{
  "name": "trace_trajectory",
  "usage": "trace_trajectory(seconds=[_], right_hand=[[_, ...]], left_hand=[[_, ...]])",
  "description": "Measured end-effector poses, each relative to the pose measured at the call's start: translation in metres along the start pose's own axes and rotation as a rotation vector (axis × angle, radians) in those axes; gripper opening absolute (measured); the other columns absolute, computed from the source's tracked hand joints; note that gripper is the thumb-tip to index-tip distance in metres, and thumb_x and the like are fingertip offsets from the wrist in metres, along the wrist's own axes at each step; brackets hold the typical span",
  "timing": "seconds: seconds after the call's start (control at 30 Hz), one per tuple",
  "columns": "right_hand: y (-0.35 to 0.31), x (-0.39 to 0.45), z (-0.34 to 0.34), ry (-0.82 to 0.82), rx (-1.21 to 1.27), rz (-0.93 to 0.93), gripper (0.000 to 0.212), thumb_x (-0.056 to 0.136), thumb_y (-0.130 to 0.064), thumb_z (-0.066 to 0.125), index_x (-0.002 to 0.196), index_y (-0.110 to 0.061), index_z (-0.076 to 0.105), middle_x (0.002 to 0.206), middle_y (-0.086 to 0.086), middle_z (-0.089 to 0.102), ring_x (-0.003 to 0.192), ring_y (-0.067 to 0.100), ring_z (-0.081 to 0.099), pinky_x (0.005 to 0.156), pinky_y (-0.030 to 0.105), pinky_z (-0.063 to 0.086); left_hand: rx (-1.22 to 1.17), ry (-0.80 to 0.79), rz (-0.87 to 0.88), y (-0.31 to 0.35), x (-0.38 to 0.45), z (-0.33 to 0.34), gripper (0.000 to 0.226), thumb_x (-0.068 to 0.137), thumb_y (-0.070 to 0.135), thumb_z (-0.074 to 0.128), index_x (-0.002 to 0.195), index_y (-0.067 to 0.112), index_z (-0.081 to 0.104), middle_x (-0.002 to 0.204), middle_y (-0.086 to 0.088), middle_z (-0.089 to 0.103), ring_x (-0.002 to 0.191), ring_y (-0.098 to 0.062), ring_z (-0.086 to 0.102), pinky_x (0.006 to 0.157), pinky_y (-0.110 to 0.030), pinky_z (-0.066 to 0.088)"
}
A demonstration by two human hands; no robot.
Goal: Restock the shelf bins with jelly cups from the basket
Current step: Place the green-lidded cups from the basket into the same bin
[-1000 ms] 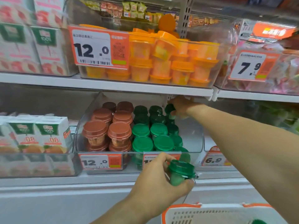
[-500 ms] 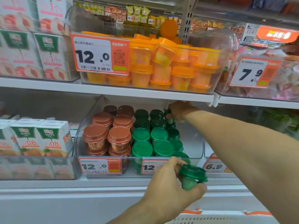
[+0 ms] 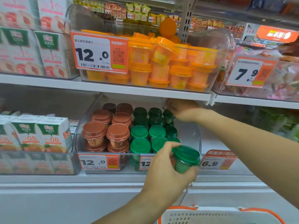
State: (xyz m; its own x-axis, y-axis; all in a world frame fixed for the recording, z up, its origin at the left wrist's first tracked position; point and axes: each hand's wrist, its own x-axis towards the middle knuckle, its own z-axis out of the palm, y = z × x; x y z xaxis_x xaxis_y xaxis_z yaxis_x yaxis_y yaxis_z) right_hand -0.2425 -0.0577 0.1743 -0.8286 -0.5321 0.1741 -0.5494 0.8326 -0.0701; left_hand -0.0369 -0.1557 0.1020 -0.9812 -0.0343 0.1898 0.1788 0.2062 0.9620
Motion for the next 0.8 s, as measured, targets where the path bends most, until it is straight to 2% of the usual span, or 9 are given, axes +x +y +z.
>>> trace_trajectory(seconds=[0.07,0.13,0.2,0.3,0.43,0.57,0.63,0.7,0.8], right_hand=[[-0.011,-0.030,-0.014,-0.032,0.298,-0.013,0.032,0.098,-0.043,0.051,0.102,-0.016,0.068,0.094,0.002,0.073,0.087,0.019,0.067,0.087,0.039,0.055],[-0.017,-0.059,-0.029,-0.244,0.733,0.016,0.030,0.093,-0.039,0.065,0.109,-0.014,0.069,0.097,0.002,0.076,0.087,0.017,0.070,0.086,0.035,0.056],[-0.016,-0.081,-0.044,-0.455,0.871,-0.055,0.040,0.088,-0.039,0.069,0.120,-0.015,0.067,0.112,0.009,0.072,0.095,0.026,0.069,0.088,0.037,0.055],[-0.019,-0.098,-0.045,-0.458,0.787,-0.171,0.043,0.082,-0.028,0.080,0.123,-0.021,0.067,0.112,0.009,0.070,0.099,0.034,0.068,0.083,0.035,0.056],[-0.017,-0.093,-0.039,-0.240,0.757,-0.095,0.042,0.076,-0.026,0.083,0.115,-0.014,0.071,0.101,0.001,0.076,0.090,0.024,0.071,0.081,0.029,0.058],[-0.007,-0.069,-0.026,-0.005,0.192,-0.019,0.060,0.075,-0.049,0.081,0.122,-0.015,0.067,0.108,-0.001,0.070,0.092,0.014,0.066,0.079,0.021,0.052],[-0.006,-0.055,-0.016,-0.037,-0.008,-0.063,0.058,0.077,-0.051,0.074,0.117,-0.009,0.066,0.104,0.006,0.073,0.091,0.022,0.068,0.080,0.033,0.057],[-0.005,-0.041,-0.009,-0.096,-0.120,-0.040,0.056,0.081,-0.051,0.067,0.114,-0.007,0.062,0.093,0.010,0.071,0.083,0.027,0.067,0.075,0.041,0.057],[-0.003,-0.025,-0.005,-0.174,-0.223,-0.046,0.049,0.088,-0.045,0.064,0.121,-0.010,0.055,0.103,0.012,0.067,0.087,0.028,0.063,0.077,0.038,0.056]], left_hand=[[0.002,0.118,0.027,0.003,0.002,0.000,0.044,0.073,0.029,0.085,0.104,0.039,0.056,0.091,0.018,0.064,0.071,-0.004,0.060,0.066,-0.010,0.044],[-0.001,0.210,0.051,0.003,0.004,0.000,0.048,0.071,0.030,0.085,0.107,0.043,0.056,0.097,0.016,0.062,0.069,-0.005,0.057,0.067,-0.012,0.045],[-0.006,0.268,0.071,0.000,0.007,-0.002,0.051,0.069,0.035,0.083,0.112,0.045,0.056,0.098,0.012,0.063,0.073,-0.005,0.060,0.070,-0.020,0.051],[0.001,0.295,0.088,-0.002,0.011,-0.008,0.057,0.069,0.041,0.081,0.119,0.046,0.056,0.100,0.009,0.065,0.086,-0.013,0.067,0.079,-0.037,0.058],[0.101,0.254,0.034,0.000,0.011,-0.011,0.080,0.081,0.026,0.078,0.147,0.036,0.034,0.123,0.012,0.052,0.094,-0.008,0.064,0.088,-0.027,0.054],[0.454,0.151,0.107,0.010,0.004,-0.010,0.047,0.091,0.027,0.062,0.132,0.032,0.040,0.131,0.009,0.032,0.073,-0.010,0.061,0.076,-0.033,0.051],[0.626,0.087,0.142,0.013,0.003,-0.011,0.046,0.092,0.031,0.056,0.135,0.030,0.039,0.140,0.009,0.025,0.071,-0.015,0.057,0.070,-0.035,0.047],[0.783,0.001,0.102,0.012,0.004,-0.011,0.059,0.093,0.033,0.052,0.147,0.025,0.028,0.157,0.003,0.009,0.089,-0.023,0.062,0.077,-0.036,0.047],[0.946,-0.140,0.005,0.007,0.003,-0.011,0.075,0.095,0.033,0.052,0.155,0.017,0.010,0.166,-0.003,-0.005,0.112,-0.029,0.061,0.087,-0.038,0.048]])
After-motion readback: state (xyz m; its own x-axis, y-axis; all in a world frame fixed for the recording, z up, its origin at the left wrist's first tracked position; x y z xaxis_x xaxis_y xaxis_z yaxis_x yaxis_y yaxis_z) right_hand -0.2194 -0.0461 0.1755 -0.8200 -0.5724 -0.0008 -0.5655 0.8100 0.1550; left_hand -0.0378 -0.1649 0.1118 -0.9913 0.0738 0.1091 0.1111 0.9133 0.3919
